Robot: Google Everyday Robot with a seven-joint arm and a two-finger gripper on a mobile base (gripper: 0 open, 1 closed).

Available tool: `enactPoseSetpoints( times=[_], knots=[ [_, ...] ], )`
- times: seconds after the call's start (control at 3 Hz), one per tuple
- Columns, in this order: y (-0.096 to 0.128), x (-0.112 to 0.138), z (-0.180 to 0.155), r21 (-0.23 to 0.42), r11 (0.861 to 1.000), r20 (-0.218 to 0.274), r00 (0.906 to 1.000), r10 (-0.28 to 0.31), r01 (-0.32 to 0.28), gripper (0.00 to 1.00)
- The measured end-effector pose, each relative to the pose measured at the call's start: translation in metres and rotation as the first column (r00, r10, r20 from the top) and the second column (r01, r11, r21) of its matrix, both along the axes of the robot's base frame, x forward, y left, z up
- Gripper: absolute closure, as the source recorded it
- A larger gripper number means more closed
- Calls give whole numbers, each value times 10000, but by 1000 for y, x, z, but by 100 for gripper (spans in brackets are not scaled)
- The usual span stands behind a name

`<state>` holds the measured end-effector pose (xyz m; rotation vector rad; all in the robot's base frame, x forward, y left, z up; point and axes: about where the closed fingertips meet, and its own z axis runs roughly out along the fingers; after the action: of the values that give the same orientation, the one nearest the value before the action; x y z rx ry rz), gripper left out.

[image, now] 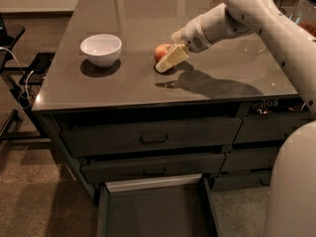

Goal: Place apple into bottom drawer

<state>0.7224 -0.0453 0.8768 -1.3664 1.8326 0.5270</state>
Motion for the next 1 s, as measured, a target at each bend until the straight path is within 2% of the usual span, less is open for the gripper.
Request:
enactPoseSetpoints(
  times=[1.0],
  knots=[
    [0, 0, 0, -1, 10000, -1, 10000, 2, -2, 86]
  ],
)
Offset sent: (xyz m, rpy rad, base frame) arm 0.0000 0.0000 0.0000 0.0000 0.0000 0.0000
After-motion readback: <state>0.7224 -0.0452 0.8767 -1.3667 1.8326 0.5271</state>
